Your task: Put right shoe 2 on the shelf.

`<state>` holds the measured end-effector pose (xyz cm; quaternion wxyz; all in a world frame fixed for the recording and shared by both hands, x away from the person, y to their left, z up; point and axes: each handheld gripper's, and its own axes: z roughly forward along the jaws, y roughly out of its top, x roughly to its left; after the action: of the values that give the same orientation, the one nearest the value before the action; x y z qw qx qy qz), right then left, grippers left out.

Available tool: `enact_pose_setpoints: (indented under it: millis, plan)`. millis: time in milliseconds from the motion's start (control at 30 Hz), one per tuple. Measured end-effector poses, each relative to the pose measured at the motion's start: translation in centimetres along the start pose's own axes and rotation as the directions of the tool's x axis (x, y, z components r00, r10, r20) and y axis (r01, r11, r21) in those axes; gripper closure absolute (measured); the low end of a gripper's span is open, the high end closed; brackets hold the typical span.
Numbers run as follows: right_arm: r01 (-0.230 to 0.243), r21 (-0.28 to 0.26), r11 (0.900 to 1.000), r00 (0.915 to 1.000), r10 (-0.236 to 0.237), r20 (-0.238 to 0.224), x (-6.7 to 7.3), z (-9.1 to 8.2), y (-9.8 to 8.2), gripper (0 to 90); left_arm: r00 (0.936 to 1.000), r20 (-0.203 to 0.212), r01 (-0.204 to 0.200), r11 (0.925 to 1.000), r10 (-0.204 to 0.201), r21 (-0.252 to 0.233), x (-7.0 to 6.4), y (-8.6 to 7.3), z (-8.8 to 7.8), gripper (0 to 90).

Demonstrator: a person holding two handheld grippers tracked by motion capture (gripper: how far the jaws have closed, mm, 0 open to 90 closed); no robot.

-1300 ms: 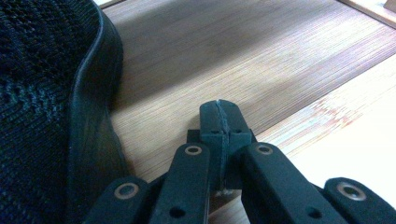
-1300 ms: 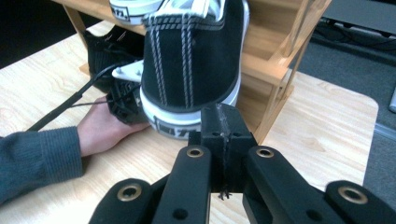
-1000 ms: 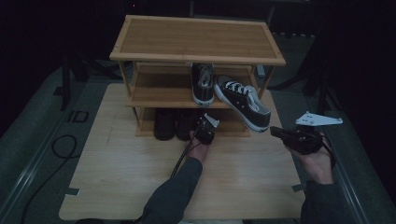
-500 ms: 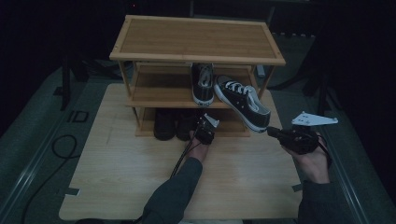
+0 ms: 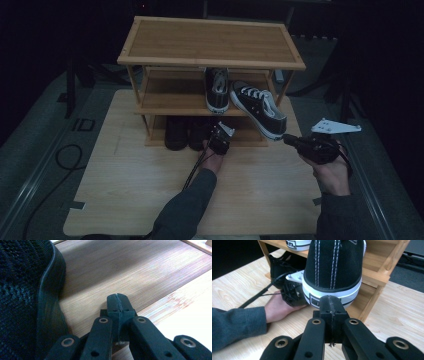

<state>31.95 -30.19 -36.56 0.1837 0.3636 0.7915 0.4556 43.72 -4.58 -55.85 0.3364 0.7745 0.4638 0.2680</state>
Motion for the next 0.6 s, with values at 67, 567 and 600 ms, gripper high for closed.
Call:
enact_pose_setpoints:
  millis: [67,567,600]
  plan:
    - [-0.004,-0.006,1.000,0.9999,0.004,-0.011,0.0,0.1,0.2,90.0,1.0000,0.000,0.002,1.0000,-0.002,0.000,0.0,0.0,0.0,90.0]
    - [0.001,-0.018,1.000,0.9978,-0.003,-0.067,0.9,2.3,1.1,90.0,1.0000,-0.007,0.003,1.0000,-0.003,-0.003,0.0,0.0,0.0,90.0]
    - [0.001,-0.018,1.000,0.9978,-0.003,-0.067,0.9,2.3,1.1,90.0,1.0000,-0.007,0.003,1.0000,-0.003,-0.003,0.0,0.0,0.0,90.0]
